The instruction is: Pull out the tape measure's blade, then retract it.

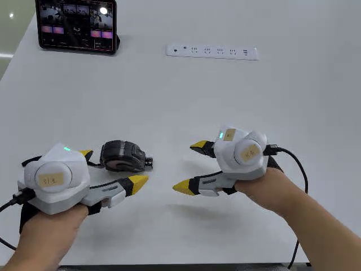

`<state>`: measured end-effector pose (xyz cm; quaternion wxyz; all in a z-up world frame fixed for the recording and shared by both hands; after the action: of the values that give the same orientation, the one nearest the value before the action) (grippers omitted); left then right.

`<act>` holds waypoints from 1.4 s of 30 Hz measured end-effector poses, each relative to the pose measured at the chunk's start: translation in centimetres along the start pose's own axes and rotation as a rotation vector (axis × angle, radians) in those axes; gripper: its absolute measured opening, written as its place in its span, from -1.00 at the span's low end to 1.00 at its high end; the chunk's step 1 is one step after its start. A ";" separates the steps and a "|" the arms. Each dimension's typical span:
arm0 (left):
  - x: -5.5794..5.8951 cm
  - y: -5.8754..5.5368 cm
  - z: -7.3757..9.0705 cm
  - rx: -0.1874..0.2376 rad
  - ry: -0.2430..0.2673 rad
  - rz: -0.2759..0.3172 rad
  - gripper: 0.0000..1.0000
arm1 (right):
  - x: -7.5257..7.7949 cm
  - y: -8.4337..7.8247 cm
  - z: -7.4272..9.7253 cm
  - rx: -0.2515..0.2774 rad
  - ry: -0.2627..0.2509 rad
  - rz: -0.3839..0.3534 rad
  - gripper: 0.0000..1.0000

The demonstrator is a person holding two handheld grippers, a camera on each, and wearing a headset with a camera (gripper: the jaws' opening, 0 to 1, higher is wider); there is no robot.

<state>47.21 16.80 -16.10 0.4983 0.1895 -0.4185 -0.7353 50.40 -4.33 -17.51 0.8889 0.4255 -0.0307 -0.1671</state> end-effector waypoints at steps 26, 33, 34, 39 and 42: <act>-0.6 -0.8 3.0 0.004 -0.066 -0.109 0.93 | -1.0 -2.3 4.8 0.018 -0.080 -0.044 0.49; -1.1 -1.2 3.6 -0.013 -0.081 -0.133 0.97 | -1.3 -2.8 5.7 0.027 -0.092 -0.058 0.62; -1.2 -1.2 3.7 -0.013 -0.083 -0.134 0.97 | -1.3 -2.9 5.8 0.027 -0.093 -0.059 0.64; -1.1 -1.4 4.1 -0.022 -0.104 -0.161 0.97 | -1.6 -3.2 6.4 0.047 -0.090 -0.074 0.74; -1.1 -1.6 4.3 -0.033 -0.123 -0.171 0.97 | -1.6 -3.5 6.7 0.034 -0.098 -0.070 0.74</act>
<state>43.82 19.88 -15.08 0.4103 0.1708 -0.4183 -0.7921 46.66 -10.85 -15.84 0.8725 0.4329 -0.0620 -0.2180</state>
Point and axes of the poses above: the centre of the closed fingertips' face, and the gripper's own axes: z roughly backward along the fingers, x roughly to its right, y roughly out of its top, the point moved 7 cm from there along z, roughly backward along the fingers, and after that the axes turned 1 degree about y, right-handed, at the moved point
